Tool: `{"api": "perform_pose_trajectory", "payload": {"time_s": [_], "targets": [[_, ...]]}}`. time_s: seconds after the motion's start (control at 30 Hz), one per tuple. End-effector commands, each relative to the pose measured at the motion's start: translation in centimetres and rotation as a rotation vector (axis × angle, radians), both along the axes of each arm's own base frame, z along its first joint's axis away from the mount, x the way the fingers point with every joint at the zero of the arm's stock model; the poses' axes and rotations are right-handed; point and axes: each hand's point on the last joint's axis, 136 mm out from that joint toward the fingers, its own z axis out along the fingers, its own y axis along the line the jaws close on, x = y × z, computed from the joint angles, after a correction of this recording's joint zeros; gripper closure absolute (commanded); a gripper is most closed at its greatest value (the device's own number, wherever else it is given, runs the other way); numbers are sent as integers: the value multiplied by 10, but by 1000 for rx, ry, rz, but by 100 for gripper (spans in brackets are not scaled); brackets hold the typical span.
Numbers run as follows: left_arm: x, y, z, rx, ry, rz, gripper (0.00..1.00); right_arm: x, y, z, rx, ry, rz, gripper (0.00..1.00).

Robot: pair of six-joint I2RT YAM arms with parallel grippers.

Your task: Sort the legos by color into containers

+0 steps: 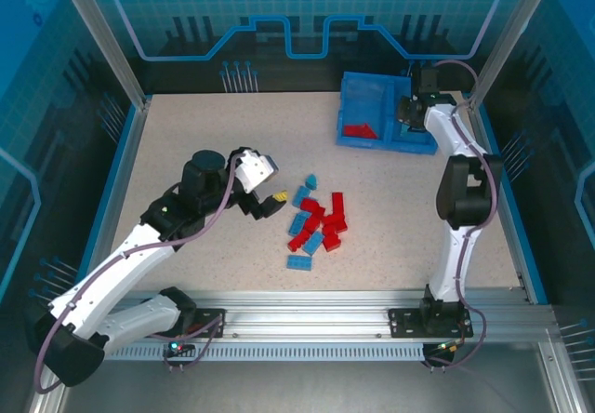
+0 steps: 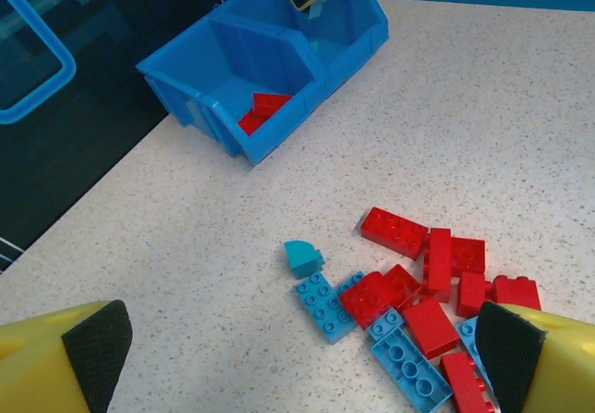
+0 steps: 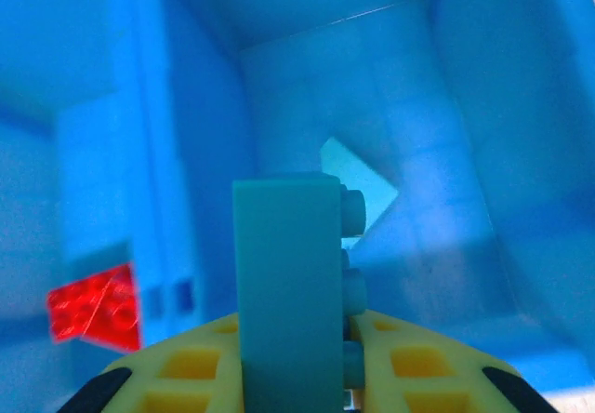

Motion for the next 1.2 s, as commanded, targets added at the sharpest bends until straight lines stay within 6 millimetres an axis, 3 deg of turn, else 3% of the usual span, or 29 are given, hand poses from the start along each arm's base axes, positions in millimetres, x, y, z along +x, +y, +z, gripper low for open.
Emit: {"api": "perform_pose_trajectory", "payload": {"time_s": [0.0,0.2,0.4,0.43,0.57,0.67,0.83,0.97,1.17], "targets": [[2,4,-5,28,-30,-4,1,7,-16,-14,12,57,-45,78],[7,1,-12,26,2,1,1,19,-17,-38,28,135,-39,65],[12,0,-22,50,26,9,1,12,-9,-32,60,143,-13,43],[13,1,-22,52,21,12,1,8,-9,-18,61,124,-13,42],[14,3,-21,54,12,23,1,-10,-6,1,69,86,-3,40],[14,3,-21,51,12,26,1,-25,0,23,78,38,38,33],[14,2,-21,25,3,26,1,-63,20,37,137,16,108,20],[19,3,-29,40,16,49,1,-104,43,48,171,-32,151,17],[35,-1,-35,-64,173,162,1,-190,113,83,195,-149,377,12]]}}
